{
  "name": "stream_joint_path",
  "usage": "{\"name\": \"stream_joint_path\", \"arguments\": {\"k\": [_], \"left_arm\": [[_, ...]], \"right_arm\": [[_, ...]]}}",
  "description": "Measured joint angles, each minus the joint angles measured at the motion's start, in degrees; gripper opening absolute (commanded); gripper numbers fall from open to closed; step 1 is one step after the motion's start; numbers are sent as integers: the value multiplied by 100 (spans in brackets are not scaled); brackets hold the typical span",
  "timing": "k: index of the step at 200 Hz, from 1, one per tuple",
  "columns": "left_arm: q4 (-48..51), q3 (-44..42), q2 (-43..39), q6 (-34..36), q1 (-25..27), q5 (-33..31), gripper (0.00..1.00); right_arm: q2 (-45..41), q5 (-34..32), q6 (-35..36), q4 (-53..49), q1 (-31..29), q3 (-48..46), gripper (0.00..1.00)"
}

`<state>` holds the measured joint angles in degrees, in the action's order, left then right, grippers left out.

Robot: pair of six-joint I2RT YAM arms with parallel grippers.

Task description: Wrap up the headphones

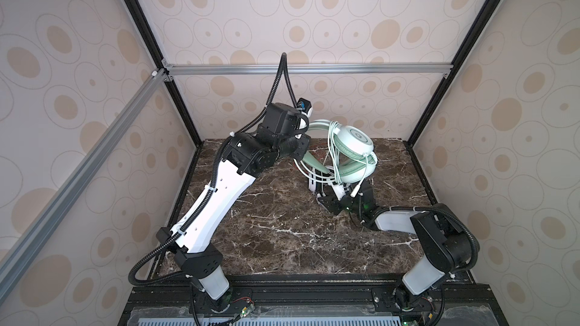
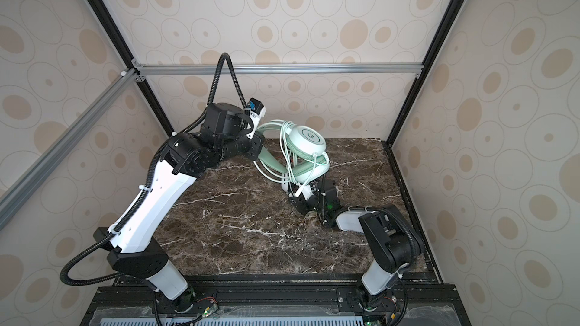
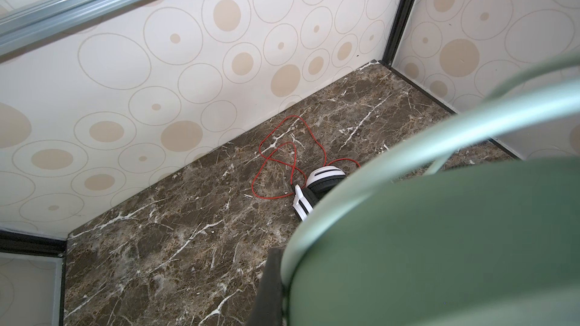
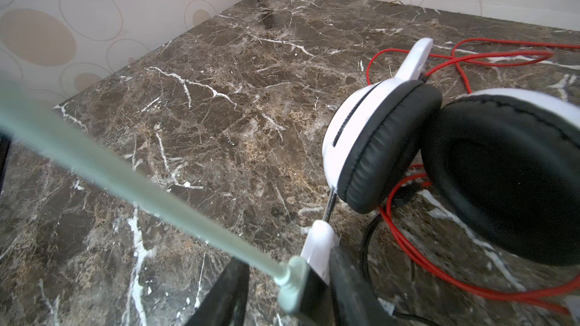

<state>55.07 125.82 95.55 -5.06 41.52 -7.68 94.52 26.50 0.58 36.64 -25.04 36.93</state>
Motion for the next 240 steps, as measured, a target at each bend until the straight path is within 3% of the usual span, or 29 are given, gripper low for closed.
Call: {"name": "stream_joint_path", "arguments": {"k": [11,45,122,158,240], "left_arm": [[0,2,0,0,0,-7,0],[2,9,0,2,0,-37,0],[-7,11,15,-4,-22,-649,0],[-70,98,238,-87,-179,-1069,0],[-118,13,776,-472,-490,-2055,0]], "right_arm": [[24,-35,0,37,0,0,43],[63,-107,46,240,0,-39,16],[-321,-151,37,186,0,-557,10],[-1384,-479,177,-874,-186,-621,10],[-3926,-2149,424,-3407,-1709,-973,7]]}}
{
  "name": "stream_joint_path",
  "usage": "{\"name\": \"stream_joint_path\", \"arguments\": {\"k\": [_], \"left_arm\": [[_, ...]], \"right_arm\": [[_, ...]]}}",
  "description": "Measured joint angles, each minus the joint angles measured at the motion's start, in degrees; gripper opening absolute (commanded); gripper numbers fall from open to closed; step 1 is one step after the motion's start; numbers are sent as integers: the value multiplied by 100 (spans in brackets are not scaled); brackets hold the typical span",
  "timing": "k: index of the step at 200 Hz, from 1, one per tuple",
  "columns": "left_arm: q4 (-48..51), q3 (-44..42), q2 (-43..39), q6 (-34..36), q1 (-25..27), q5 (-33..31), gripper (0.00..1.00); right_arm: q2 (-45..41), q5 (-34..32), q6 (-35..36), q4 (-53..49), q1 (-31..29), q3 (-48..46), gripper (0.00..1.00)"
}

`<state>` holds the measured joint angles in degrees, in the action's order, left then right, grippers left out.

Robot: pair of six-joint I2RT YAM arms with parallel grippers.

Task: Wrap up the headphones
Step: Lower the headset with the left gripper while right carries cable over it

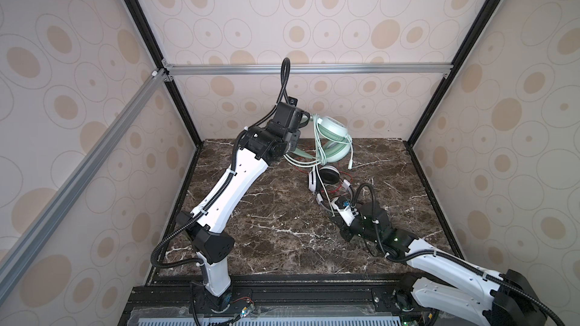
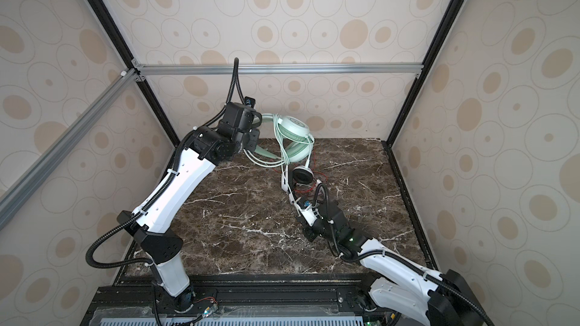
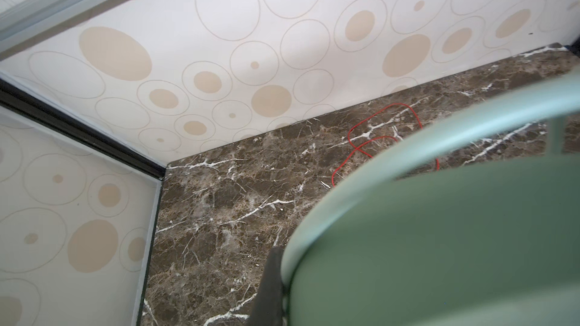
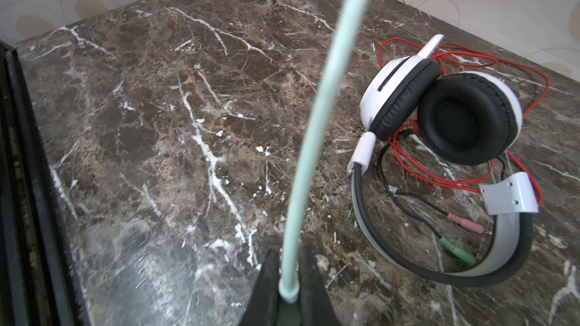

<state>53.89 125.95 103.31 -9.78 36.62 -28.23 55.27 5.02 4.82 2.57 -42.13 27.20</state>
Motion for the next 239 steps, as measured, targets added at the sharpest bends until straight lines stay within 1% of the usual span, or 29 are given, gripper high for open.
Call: {"name": "stream_joint_path", "arguments": {"k": [22,44,56,69,83,97,115,133,170,186,196,218,239], "left_arm": [[2,-2,0,-81,-20,-256,0],[90,-11,9,-96,-31,-367,0],[153,-24,9,-98,-55,-415,0],[160,-37,9,-109,-81,-522,0],[144,-55,9,-151,-116,-691,0],[136,-140,-9,-219,-149,-837,0],[138,-376,-42,-358,-164,-979,0],[155,-699,-48,-553,-164,-1150,0],[289,-1534,-59,-931,-151,-1390,0],[210,-2052,-164,-994,-59,-1307,0],[140,-2404,-295,-990,39,-1226,0],[17,-3021,-586,-920,289,-1056,0],[-216,-3480,-866,-662,511,-844,0]], "right_arm": [[-260,-577,15,-662,-584,83,5],[-415,-1196,74,-876,-1283,120,6],[-396,-1425,57,-1051,-1534,249,4],[-251,-1681,-4,-1360,-1661,540,3],[-22,-2090,-72,-1709,-1812,931,2],[160,-2559,-90,-2068,-2094,1294,2],[302,-3147,-79,-2634,-2441,1733,0],[409,-3707,-31,-3300,-2667,2260,0],[564,-4723,267,-4336,-2865,3364,0],[579,-5049,612,-4481,-2870,3585,0],[575,-5211,960,-4459,-2870,3602,0],[568,-5270,1711,-4308,-2809,3606,0],[553,-4937,2253,-4240,-2472,3755,0]]}}
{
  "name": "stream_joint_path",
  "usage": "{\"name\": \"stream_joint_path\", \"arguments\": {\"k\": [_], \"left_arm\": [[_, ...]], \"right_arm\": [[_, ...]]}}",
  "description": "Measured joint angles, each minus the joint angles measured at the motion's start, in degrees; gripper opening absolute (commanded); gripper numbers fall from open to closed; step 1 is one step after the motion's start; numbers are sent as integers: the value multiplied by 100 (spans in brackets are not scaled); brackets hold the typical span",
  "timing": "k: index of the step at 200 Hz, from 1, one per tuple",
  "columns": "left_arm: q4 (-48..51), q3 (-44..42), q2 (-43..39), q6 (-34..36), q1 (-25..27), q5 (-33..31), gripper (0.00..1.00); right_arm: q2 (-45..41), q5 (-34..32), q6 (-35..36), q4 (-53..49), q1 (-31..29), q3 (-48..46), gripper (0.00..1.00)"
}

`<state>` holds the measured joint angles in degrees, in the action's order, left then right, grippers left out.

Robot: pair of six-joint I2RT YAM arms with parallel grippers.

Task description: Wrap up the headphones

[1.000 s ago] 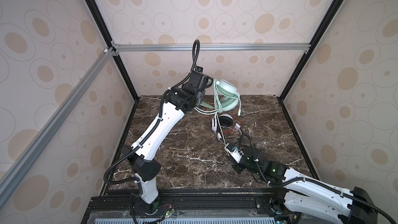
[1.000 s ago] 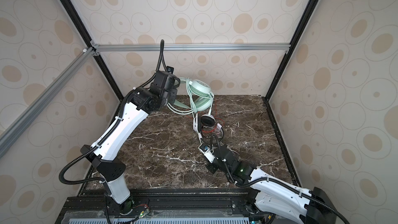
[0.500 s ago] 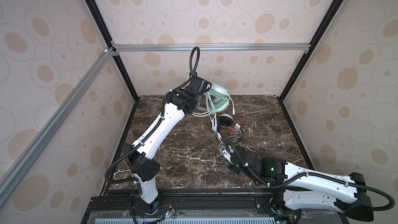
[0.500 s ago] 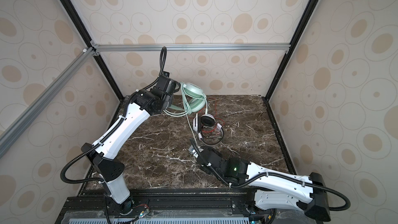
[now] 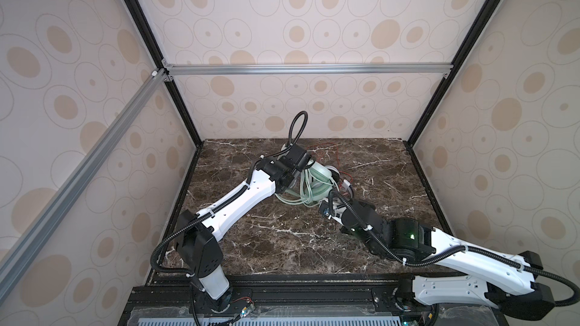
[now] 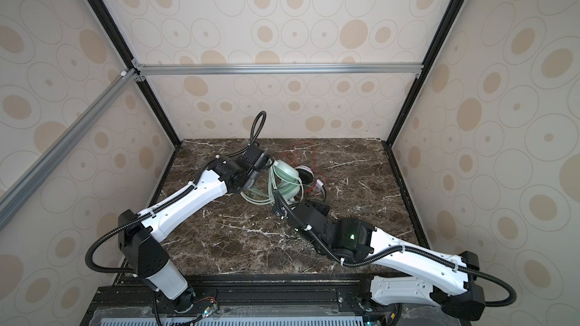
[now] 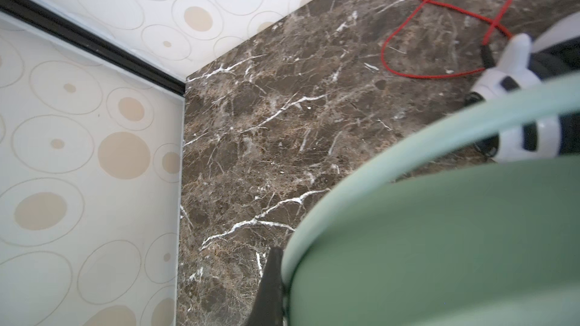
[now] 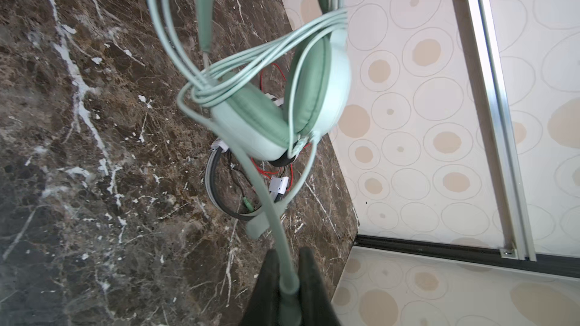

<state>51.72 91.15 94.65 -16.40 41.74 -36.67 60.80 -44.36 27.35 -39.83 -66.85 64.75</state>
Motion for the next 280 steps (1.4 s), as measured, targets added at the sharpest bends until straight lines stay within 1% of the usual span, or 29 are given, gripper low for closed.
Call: {"name": "stream_joint_path", "arguments": {"k": [24,62,111,150,172,192,232,280], "left_arm": [[-304,-542,-343,345,219,402,0],[-553,-940,-584,743,610,946,0],[-750,-1285,-608,1016,1228,1102,0],[-973,-1580,-785,1152,1333,1266,0],[-1040,-1696,-940,1180,1484,1412,0],[-1158,-1733,-1012,1202,1606,1585,0],[-1296,-1926,-1054,1241,1628,1755,0],[-1366,-1969,-1126,1241,1628,1779,0]], "right_arm": [[2,713,468,-9,507,356,0],[138,1759,1027,-114,955,649,0],[358,3318,1425,-503,1956,675,0],[476,4489,1720,-732,2573,640,2],[479,4889,1674,-485,2973,444,2],[479,5246,1676,-262,3185,201,1],[540,5637,1722,-2,3401,57,1],[595,5853,1700,236,3469,-111,2]]}}
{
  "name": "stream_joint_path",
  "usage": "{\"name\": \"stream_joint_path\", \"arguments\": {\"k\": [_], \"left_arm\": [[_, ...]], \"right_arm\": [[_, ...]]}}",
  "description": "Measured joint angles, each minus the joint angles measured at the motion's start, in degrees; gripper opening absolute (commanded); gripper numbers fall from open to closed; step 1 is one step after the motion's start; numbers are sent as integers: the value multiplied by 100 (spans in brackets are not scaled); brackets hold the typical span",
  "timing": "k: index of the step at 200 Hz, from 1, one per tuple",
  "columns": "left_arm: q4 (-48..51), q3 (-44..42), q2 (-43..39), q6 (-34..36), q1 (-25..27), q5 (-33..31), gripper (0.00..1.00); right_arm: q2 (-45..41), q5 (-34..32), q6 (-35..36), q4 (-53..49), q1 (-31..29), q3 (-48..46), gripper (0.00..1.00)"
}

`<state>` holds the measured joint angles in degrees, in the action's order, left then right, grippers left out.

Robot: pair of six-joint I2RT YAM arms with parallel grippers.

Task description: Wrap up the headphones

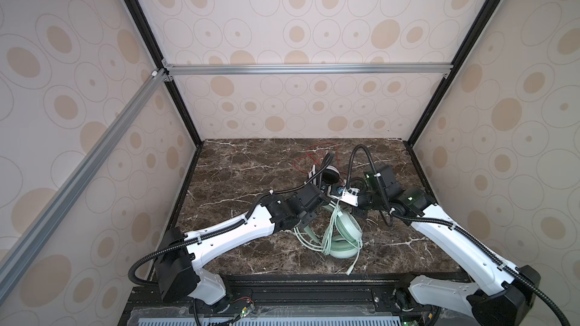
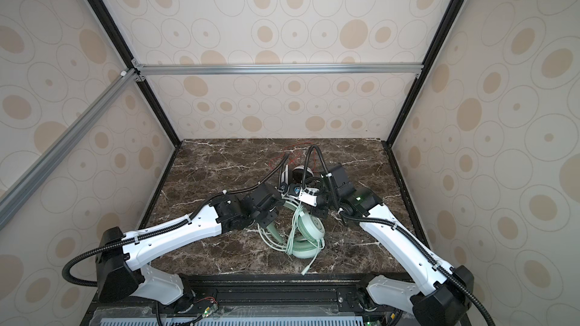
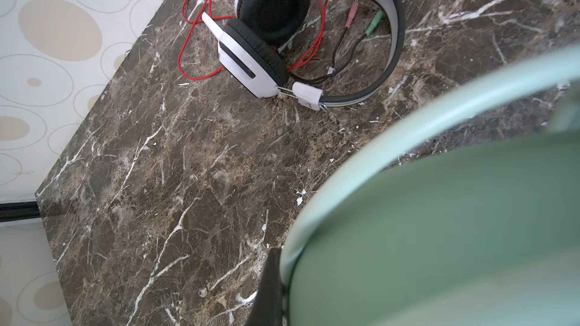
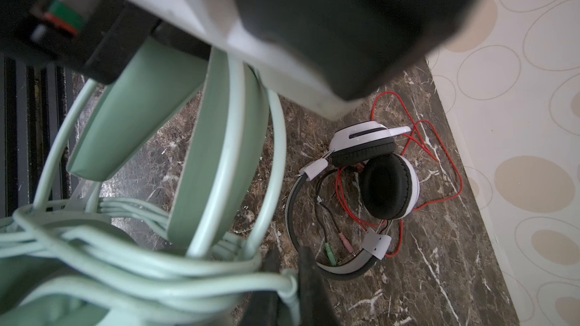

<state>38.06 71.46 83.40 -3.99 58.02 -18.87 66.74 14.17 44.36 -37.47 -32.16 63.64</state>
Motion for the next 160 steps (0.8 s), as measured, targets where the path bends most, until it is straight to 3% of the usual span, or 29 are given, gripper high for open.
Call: {"name": "stream_joint_path", "arguments": {"k": [60,94,109,160], "left_arm": [[42,-140,-59,-11,-59,149,0],[15,-190,-188,-48,-363,756,0],[11,-192,-289,-48,-507,1012,0],[15,-192,-479,-44,-688,1716,0]], "right_arm": [[-214,105,-302,693,0,-684,1],[-586,109,-680,1427,2,-1252,0],[-772,153,-837,1799,2,-1484,5],[-1115,535,-1054,2483,4,-1727,7]]}}
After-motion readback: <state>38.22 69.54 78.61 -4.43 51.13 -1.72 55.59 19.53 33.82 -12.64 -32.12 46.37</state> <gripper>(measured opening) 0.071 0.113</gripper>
